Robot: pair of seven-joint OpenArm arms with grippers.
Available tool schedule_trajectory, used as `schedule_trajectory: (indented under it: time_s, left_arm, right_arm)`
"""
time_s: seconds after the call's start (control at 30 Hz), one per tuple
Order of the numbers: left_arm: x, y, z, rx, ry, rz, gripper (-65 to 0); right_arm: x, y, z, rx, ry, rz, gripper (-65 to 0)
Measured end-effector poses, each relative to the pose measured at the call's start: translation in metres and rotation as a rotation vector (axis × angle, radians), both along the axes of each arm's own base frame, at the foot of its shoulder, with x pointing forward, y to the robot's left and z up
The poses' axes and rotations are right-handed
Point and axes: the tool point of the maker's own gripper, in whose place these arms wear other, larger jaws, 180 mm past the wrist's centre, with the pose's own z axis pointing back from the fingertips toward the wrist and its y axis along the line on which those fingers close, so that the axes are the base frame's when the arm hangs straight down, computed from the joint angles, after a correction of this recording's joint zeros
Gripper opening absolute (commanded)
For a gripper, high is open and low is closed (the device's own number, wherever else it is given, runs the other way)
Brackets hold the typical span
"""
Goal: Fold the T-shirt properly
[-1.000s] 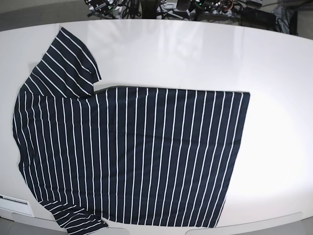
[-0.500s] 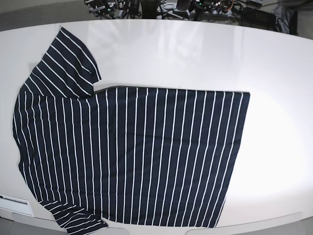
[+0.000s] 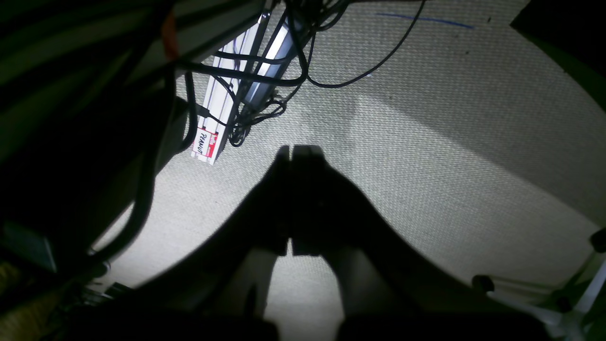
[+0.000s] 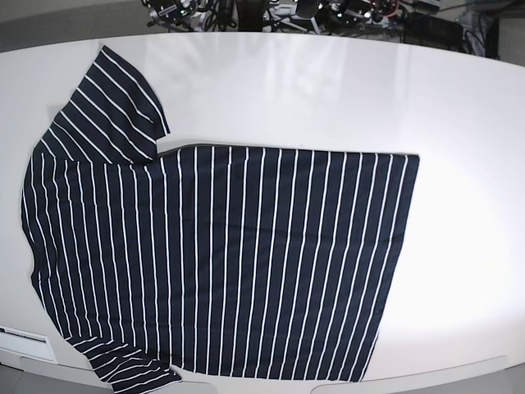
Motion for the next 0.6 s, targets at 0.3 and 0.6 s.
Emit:
schedule_trajectory:
  time_s: [0.3,0.6]
  left_arm:
    - [-0.046,0.039,0.017,0.021,-0.006,-0.048,-65.0]
    - [-0.064,0.052,0.074,-0.04,-0.114,-0.159,-65.0]
  right_arm:
    - [-0.041,0.016,0.034,0.137,-0.05,-0.009,-65.0]
    - [-0.06,0.007,0.101,0.187,-0.171,0.0,-65.0]
